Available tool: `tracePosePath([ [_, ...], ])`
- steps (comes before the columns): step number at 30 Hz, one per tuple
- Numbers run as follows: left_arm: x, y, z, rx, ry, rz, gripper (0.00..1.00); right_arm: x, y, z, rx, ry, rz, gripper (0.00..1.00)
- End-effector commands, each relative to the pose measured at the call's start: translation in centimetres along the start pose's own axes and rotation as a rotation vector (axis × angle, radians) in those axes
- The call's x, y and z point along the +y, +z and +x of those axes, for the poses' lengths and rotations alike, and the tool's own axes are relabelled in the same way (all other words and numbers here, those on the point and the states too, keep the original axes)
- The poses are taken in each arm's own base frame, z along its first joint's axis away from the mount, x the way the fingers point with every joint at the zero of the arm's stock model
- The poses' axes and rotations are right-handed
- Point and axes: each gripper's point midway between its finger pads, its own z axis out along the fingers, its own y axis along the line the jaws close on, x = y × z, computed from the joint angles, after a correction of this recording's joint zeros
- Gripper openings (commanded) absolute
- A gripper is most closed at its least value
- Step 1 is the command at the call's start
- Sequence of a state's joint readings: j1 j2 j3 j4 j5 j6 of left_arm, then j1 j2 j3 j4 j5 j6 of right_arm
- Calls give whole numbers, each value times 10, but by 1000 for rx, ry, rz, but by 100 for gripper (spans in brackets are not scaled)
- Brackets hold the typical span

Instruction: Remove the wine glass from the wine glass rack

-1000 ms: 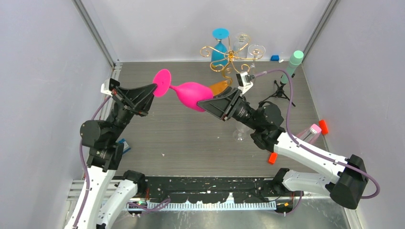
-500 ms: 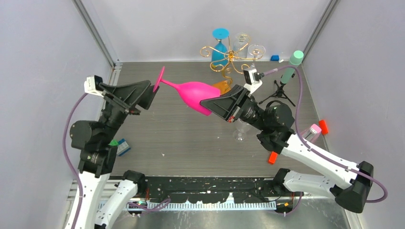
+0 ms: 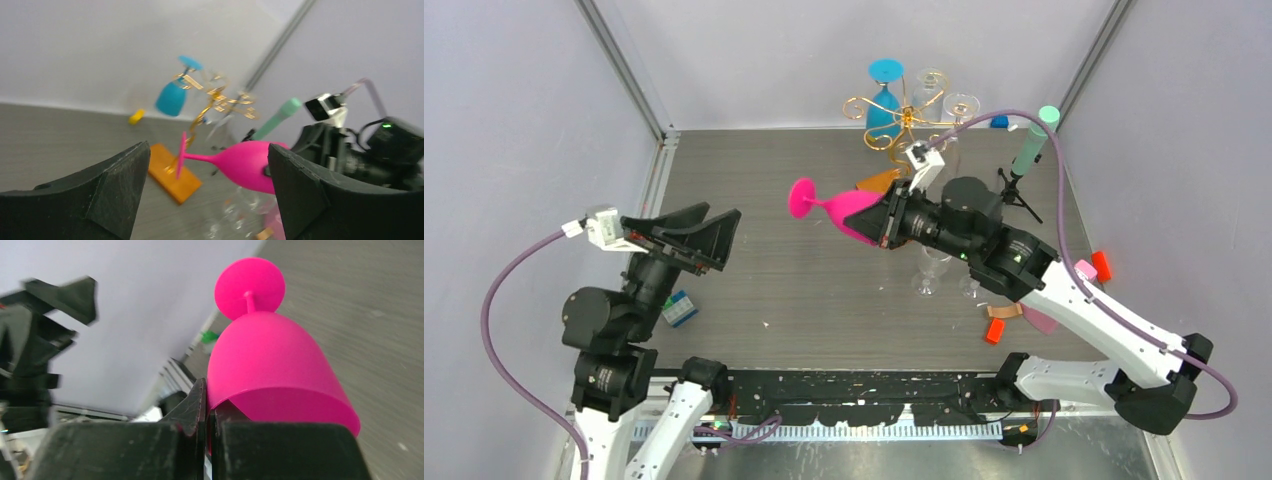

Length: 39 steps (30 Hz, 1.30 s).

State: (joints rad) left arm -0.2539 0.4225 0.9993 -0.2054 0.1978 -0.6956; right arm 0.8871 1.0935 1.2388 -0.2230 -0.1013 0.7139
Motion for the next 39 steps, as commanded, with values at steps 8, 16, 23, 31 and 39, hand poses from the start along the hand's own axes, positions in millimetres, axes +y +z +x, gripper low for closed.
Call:
tracePosePath([
  [8,108,-15,53,134,234,-384,90,-105,-24,52,294,-244,574,0],
  [16,113,-12,65,168,280,-357,91,-150,-11,106,552,-269,766,0],
  [23,105,-3,85,255,287,-263,91,-169,-2,128,652,-276,835,0],
  [31,112,-4,92,269,303,-270,92,-184,-2,149,766,-270,896,1],
  [39,116,-5,95,273,305,-283,92,-184,-7,158,823,-259,894,12],
])
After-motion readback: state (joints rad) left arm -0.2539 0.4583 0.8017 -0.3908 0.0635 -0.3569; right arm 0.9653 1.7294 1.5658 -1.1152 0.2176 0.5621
